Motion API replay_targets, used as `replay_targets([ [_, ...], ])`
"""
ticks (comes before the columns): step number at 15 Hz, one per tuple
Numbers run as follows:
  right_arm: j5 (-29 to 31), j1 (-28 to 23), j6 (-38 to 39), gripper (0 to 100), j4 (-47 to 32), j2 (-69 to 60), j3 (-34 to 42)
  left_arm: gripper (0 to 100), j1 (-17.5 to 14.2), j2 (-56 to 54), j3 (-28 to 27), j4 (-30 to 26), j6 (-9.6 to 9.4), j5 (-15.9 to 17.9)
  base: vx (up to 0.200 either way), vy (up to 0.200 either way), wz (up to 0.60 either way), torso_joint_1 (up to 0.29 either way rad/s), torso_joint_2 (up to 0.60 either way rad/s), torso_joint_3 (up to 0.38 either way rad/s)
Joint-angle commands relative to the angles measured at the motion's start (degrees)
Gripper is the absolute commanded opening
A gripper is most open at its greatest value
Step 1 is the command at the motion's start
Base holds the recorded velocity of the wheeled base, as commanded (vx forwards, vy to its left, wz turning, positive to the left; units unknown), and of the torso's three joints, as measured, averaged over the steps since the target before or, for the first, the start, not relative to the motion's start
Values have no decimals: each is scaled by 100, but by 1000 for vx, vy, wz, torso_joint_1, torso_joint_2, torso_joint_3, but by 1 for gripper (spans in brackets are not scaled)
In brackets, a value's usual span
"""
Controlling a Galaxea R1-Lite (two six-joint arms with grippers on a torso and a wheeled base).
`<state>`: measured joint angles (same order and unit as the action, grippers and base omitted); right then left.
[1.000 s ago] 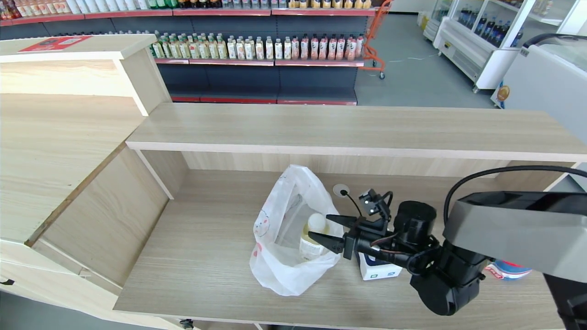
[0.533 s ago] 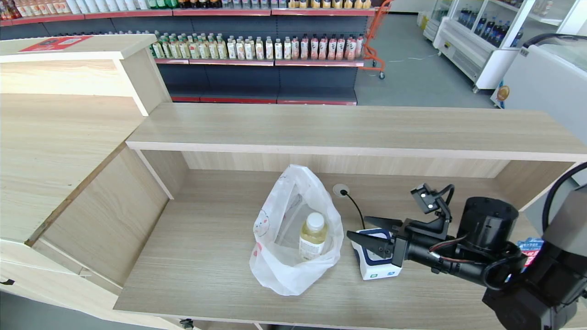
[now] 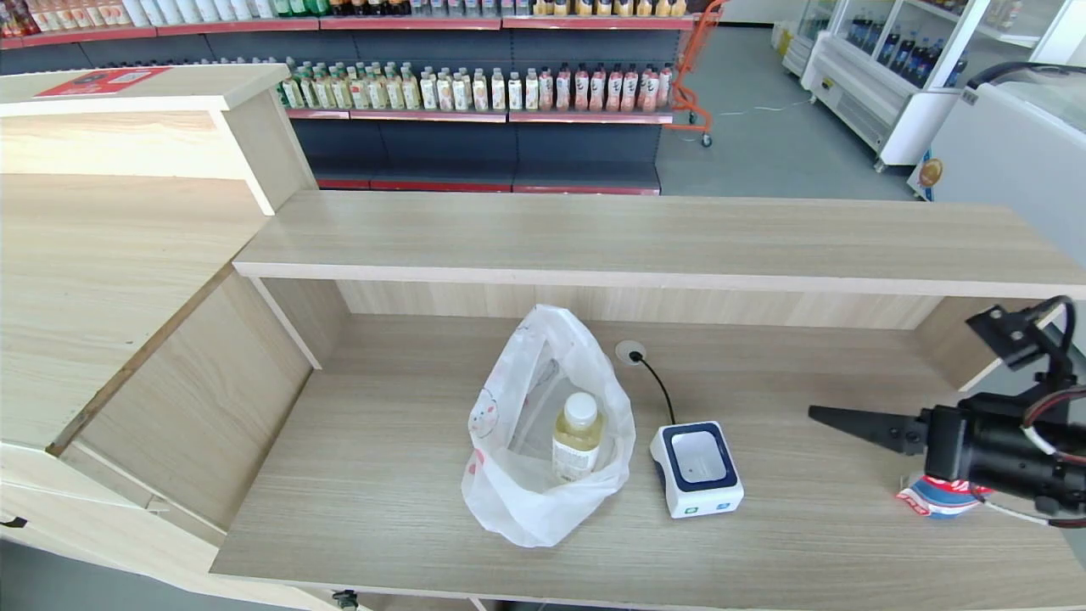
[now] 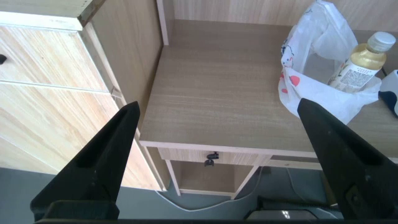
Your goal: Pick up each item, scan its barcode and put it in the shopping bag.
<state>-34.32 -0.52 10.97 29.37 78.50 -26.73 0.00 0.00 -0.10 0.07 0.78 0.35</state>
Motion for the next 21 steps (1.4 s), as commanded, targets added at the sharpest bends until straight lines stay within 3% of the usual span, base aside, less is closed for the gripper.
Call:
replay_targets([
  [1, 13, -791, -69, 100, -792, -1258, -359, 100, 0, 0, 1, 1, 1, 0, 0, 0, 0, 0, 0, 0],
  [5, 92, -1108, -78, 100, -898, -1346, -350, 100, 0, 0, 1, 1, 1, 0, 0, 0, 0, 0, 0, 0],
  [9, 909, -1125, -60, 100, -1276, -1337, -403, 100, 0, 0, 1, 1, 27, 0, -100, -100, 0, 2, 1, 0],
  [12, 1146, -1117, 652, 100, -2075, -1451, -807, 100, 0, 0, 1, 1, 19, 0, -200, -200, 0, 1, 1, 1],
  [15, 1155, -1117, 775, 100, -2946, -1697, -1159, 100, 0, 0, 1, 1, 10, 0, -200, -200, 0, 9, 4, 2],
  [19, 1252, -1117, 995, 100, -2989, -1820, -1150, 100, 0, 0, 1, 1, 19, 0, 0, 0, 0, 0, 0, 0],
  [21, 1621, -1117, 1162, 100, -2989, -1706, -1211, 100, 0, 0, 1, 1, 1, 9, 0, -200, 0, -5, -7, 2],
])
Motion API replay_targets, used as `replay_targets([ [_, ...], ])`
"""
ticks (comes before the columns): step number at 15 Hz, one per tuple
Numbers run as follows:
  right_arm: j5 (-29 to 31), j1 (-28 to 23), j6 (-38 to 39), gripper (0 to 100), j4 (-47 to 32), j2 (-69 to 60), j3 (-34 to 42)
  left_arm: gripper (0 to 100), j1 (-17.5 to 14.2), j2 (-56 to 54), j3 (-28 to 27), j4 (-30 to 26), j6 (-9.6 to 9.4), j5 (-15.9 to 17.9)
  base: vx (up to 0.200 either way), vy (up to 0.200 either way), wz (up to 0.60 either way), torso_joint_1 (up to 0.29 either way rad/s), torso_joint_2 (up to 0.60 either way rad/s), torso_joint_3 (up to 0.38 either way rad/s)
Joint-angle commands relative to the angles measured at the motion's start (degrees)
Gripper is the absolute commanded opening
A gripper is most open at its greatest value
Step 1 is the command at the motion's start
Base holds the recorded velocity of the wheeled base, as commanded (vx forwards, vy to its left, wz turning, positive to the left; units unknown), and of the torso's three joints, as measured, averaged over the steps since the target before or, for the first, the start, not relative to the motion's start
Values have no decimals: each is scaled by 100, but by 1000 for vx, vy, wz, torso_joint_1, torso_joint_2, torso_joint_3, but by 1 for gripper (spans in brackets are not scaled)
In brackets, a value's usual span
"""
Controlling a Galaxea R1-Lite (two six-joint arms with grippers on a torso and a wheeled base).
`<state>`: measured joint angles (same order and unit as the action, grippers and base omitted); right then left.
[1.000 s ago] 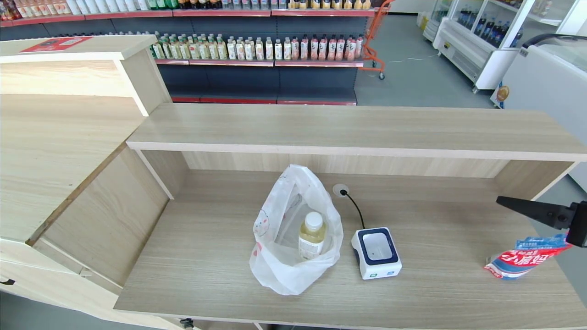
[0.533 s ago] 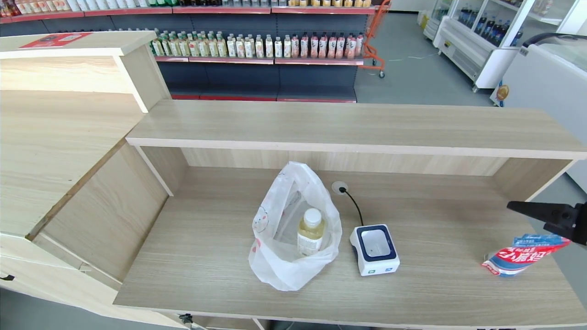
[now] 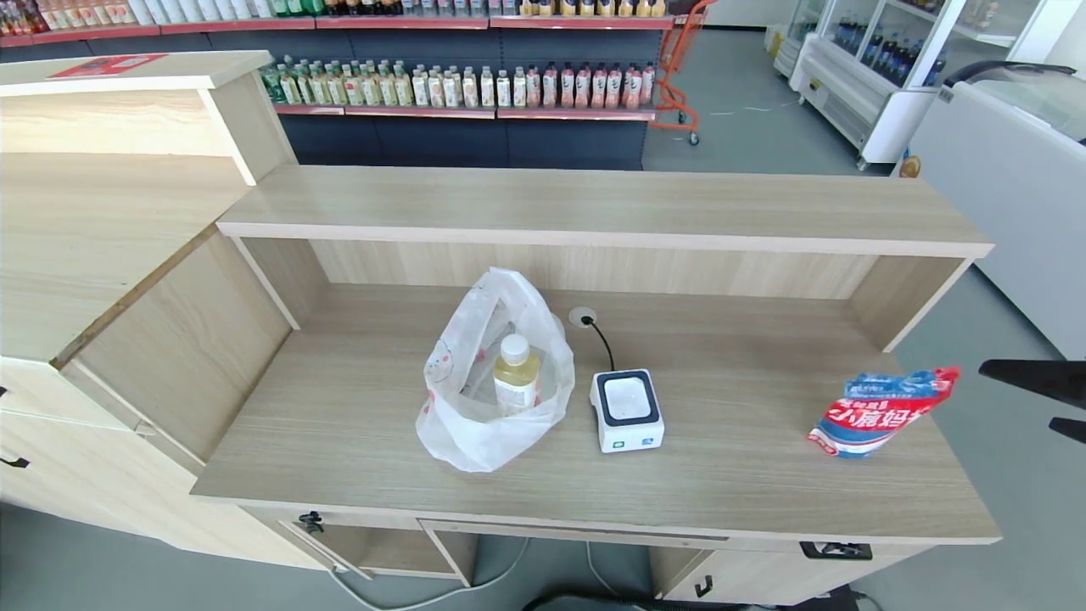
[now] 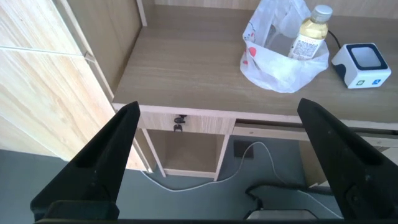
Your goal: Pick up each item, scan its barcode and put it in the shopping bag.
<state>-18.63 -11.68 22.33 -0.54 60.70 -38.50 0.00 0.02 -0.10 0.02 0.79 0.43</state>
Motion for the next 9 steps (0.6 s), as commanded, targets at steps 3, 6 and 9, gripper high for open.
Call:
replay_targets([
  [3, 536, -1, 720, 100, 1, 346, -281, 100, 0, -2, 1, 6, -9, 1, 0, -200, 0, 15, 4, -4],
  [6, 747, -10, 1221, 100, -34, 645, -536, 100, 0, -2, 1, 6, -9, 1, 0, -200, 0, 4, 4, -1],
  [9, 755, -10, 1484, 100, -263, 759, -738, 100, 0, -2, 1, 6, -18, 1, 0, -200, 0, 1, 4, 1],
])
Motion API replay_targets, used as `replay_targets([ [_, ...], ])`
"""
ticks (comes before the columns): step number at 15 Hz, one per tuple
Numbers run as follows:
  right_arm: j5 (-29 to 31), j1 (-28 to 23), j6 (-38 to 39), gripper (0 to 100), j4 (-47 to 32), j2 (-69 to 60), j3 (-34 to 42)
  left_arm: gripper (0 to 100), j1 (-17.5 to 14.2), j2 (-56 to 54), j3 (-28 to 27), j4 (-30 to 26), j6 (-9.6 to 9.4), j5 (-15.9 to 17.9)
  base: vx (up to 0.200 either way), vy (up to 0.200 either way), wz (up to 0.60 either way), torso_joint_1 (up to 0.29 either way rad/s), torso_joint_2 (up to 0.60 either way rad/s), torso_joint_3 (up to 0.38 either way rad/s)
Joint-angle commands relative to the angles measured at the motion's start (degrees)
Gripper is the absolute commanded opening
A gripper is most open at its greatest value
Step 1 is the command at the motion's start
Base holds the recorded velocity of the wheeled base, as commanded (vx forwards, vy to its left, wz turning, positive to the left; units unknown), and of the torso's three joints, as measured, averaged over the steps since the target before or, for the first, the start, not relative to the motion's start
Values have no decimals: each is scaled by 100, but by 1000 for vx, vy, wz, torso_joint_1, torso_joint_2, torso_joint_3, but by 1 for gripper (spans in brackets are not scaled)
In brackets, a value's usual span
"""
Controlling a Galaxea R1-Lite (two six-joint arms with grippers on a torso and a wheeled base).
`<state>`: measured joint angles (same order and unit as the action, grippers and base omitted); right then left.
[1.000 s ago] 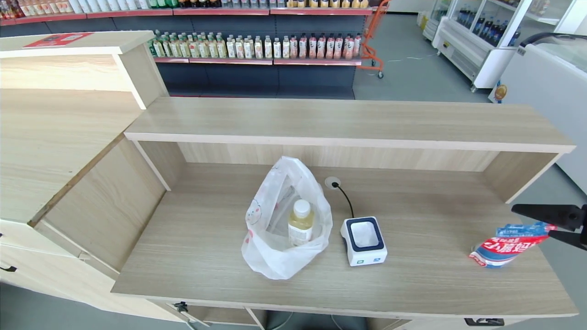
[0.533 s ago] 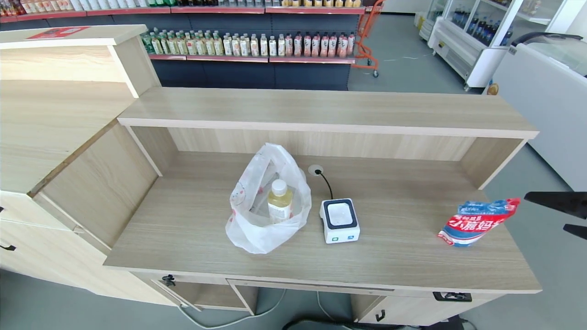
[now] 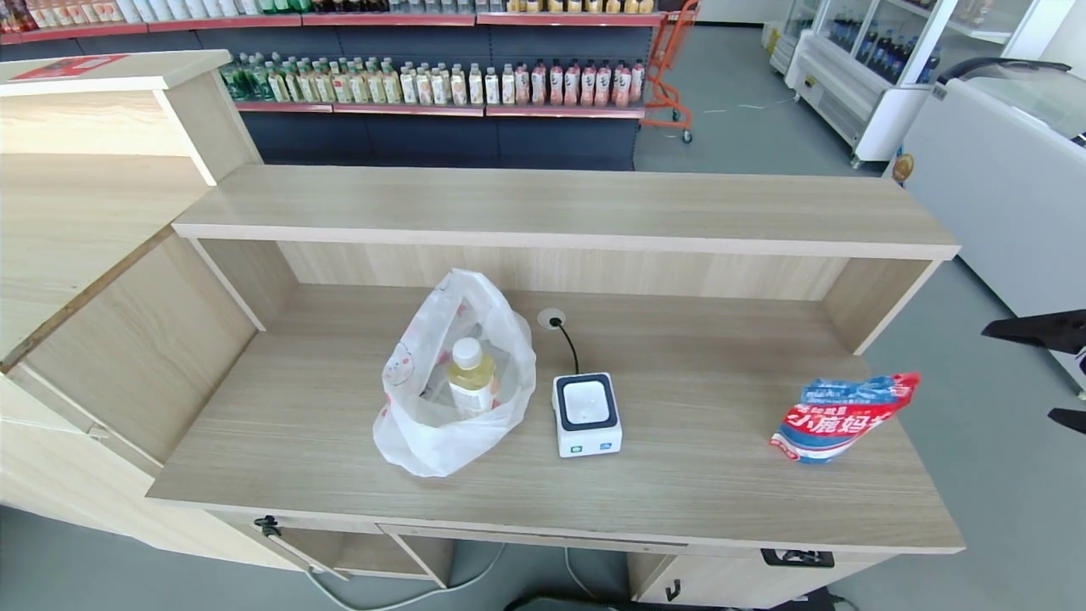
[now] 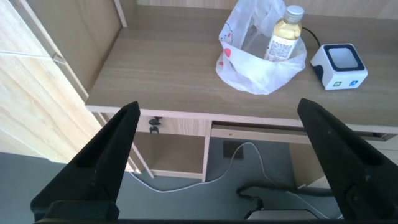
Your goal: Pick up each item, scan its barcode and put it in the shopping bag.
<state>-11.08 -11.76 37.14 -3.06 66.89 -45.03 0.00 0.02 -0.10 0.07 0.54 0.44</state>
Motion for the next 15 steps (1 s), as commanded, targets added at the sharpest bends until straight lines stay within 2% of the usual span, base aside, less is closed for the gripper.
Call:
replay_targets([
  [1, 53, -1, 197, 100, -46, 237, -173, 100, 0, -2, 1, 1, 8, 0, 0, -200, 0, -2, 2, 2],
  [4, 677, -1, 803, 100, -344, 896, -665, 100, 0, -2, 1, 1, 17, -9, 0, 0, 0, 0, 0, 0],
  [8, 950, 25, 1559, 100, -1100, 1502, -1254, 100, 0, -2, 1, 1, 17, -9, 0, 0, 0, 0, 0, 0],
  [13, 1504, 245, 2165, 100, -1118, 2575, -1438, 100, 0, -2, 1, 1, 17, -9, 0, 0, 0, 0, 0, 0],
  [15, 1521, 421, 2253, 100, -1100, 3014, -1403, 100, 0, -2, 1, 1, 17, -9, 0, 0, 0, 0, 0, 0],
])
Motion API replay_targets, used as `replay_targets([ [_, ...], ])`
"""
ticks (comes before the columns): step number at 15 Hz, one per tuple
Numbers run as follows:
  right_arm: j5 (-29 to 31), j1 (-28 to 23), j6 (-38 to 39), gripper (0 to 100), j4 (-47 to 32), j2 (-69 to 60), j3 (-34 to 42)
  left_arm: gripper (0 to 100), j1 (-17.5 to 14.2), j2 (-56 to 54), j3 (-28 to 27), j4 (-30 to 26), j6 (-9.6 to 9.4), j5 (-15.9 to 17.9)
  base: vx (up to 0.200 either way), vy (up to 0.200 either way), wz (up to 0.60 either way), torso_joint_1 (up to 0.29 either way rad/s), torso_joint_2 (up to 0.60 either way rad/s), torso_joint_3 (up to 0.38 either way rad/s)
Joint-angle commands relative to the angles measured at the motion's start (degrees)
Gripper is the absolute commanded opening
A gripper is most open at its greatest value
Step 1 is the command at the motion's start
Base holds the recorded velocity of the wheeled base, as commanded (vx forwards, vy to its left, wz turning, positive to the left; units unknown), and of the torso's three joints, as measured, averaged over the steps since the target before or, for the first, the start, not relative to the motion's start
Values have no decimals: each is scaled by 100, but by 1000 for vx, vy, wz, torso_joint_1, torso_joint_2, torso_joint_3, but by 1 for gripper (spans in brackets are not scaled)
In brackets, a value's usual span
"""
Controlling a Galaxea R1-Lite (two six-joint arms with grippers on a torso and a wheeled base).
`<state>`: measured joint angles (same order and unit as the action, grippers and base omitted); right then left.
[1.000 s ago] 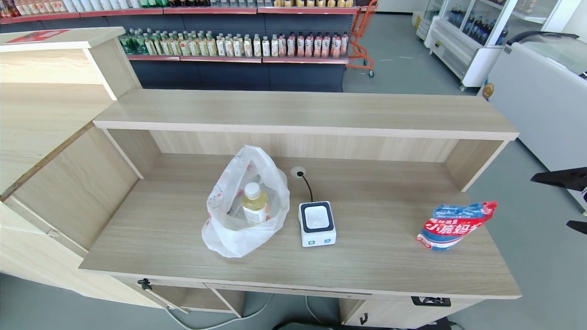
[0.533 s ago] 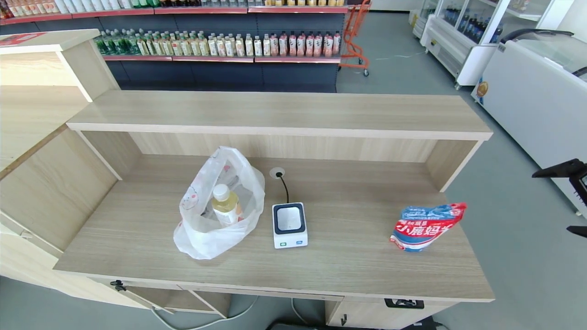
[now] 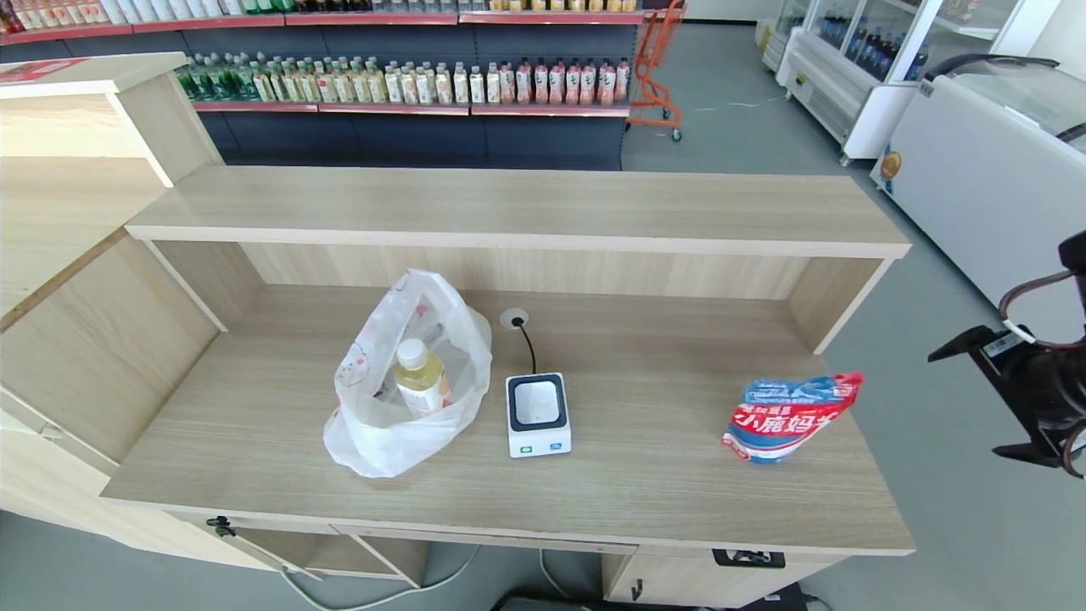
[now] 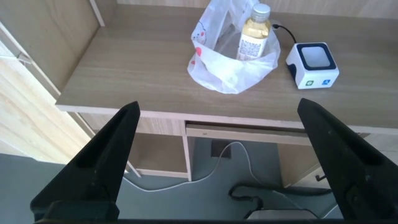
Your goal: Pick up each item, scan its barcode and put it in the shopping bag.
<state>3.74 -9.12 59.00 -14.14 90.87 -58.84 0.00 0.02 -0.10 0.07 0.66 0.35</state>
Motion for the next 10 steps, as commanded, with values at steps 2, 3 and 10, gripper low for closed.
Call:
replay_targets([
  [2, 188, 437, 261, 100, 219, 1029, -101, 100, 0, -2, 1, 1, 4, 0, 0, 0, 0, 0, 0, 0],
  [3, 311, 552, 261, 100, 579, 1328, -119, 100, 0, -2, 1, 1, 4, 0, 0, 0, 0, 0, 0, 0],
  [10, 303, 1026, -161, 100, 1950, 2453, -286, 100, 0, -2, 1, 1, 4, 0, 0, 0, 0, 0, 0, 0],
])
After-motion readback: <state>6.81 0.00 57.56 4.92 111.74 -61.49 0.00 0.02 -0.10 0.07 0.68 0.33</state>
